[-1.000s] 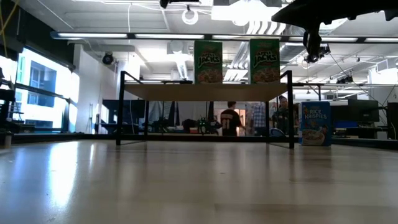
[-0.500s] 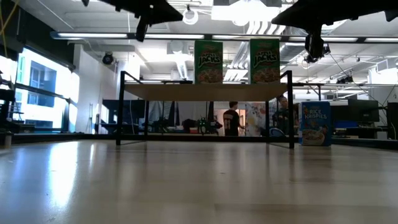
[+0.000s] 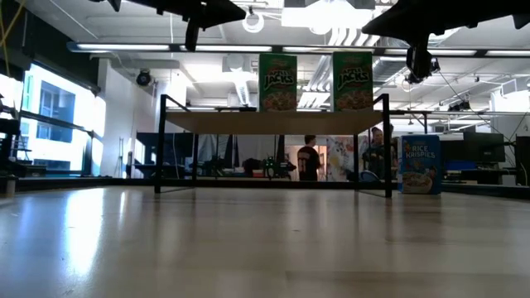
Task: Stack cereal on shelf
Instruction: Put the green cereal box on the shelf aligned with the other green cereal box
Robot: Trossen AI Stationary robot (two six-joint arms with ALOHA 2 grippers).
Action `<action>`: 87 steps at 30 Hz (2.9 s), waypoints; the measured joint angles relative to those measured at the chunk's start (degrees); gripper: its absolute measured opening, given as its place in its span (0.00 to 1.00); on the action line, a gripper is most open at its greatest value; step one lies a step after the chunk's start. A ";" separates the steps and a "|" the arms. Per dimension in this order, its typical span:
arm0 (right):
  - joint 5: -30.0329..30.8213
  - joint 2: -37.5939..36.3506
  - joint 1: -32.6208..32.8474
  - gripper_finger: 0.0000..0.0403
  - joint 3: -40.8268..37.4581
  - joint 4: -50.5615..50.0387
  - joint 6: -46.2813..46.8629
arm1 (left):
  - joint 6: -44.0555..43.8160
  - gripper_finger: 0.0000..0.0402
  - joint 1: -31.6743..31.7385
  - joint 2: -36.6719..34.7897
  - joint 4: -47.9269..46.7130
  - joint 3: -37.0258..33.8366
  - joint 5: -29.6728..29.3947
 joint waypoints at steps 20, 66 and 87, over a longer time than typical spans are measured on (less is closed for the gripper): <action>-5.79 -0.02 0.05 0.00 0.00 -0.42 -3.48 | -10.57 0.00 -0.52 0.35 8.86 -7.36 -4.19; 3.28 0.00 0.02 0.00 0.00 -0.37 -3.50 | -5.80 0.00 2.62 27.97 -3.27 12.56 -5.98; 3.28 0.00 0.02 0.00 0.00 -0.33 -3.95 | -1.45 0.00 6.83 33.92 -5.09 21.27 -7.07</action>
